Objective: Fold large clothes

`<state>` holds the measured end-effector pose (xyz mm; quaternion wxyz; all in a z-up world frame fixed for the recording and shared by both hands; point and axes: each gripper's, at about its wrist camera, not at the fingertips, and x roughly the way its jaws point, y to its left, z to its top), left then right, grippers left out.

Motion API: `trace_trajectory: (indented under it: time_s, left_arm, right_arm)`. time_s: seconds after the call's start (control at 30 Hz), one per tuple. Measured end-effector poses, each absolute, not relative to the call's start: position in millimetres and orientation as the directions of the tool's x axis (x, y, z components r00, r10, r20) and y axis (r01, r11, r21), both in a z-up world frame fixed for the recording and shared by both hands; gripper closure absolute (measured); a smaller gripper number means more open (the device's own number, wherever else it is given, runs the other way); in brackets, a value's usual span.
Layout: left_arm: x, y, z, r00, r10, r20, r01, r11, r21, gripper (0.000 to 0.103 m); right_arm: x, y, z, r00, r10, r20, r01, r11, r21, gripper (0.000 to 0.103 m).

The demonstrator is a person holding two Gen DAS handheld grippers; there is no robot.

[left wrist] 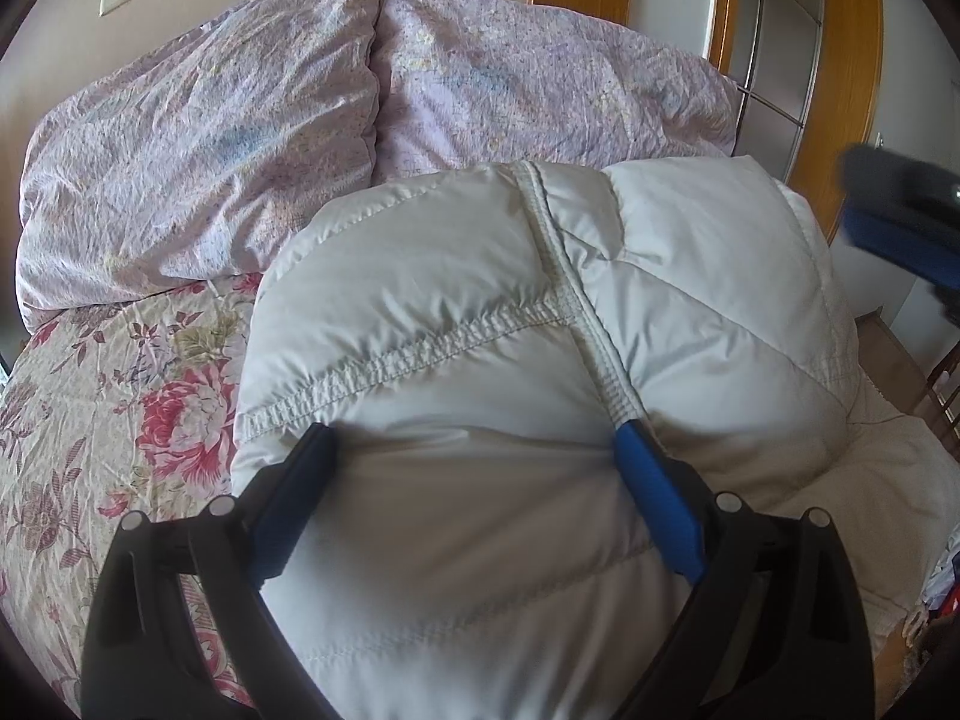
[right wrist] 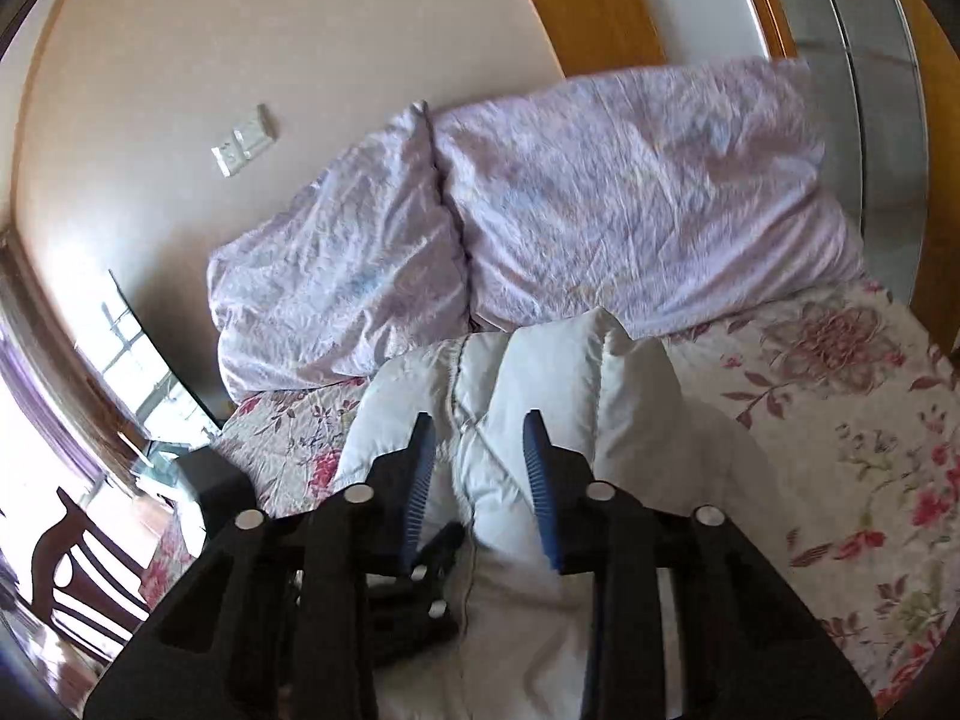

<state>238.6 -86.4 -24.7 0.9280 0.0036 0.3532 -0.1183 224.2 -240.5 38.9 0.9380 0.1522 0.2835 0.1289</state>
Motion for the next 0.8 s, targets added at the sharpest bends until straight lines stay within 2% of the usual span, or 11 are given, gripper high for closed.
trace_trajectory:
  time_s: [0.17,0.27,0.5,0.8]
  left_arm:
    - [238.8,-86.0,-24.8,0.725,-0.220,-0.653,0.223,0.972,-0.080,0.010]
    - [238.7,-86.8,-24.7,0.725,-0.221,-0.652,0.222,0.971,-0.082,0.009]
    - [239.8,-90.3,-23.7,0.728,-0.221,-0.649,0.224,0.971,-0.080,0.009]
    - [240.3,-93.4,-24.3,0.730,-0.219,-0.647,0.227,0.971,-0.074,0.008]
  right_arm:
    - [245.9,-246.4,22.5,0.794,0.285,-0.537,-0.097,0.931,0.351,0.074]
    - [254.6,-255.9,12.8,0.786,0.268,-0.558,-0.067,0.933,0.354,0.081]
    - [269.4,-275.9,-8.0,0.762,0.260,-0.593,-0.010,0.920,0.391,0.088]
    - [278.9,-284.9,-25.3,0.735,0.256,-0.628,0.027,0.915,0.403,0.092]
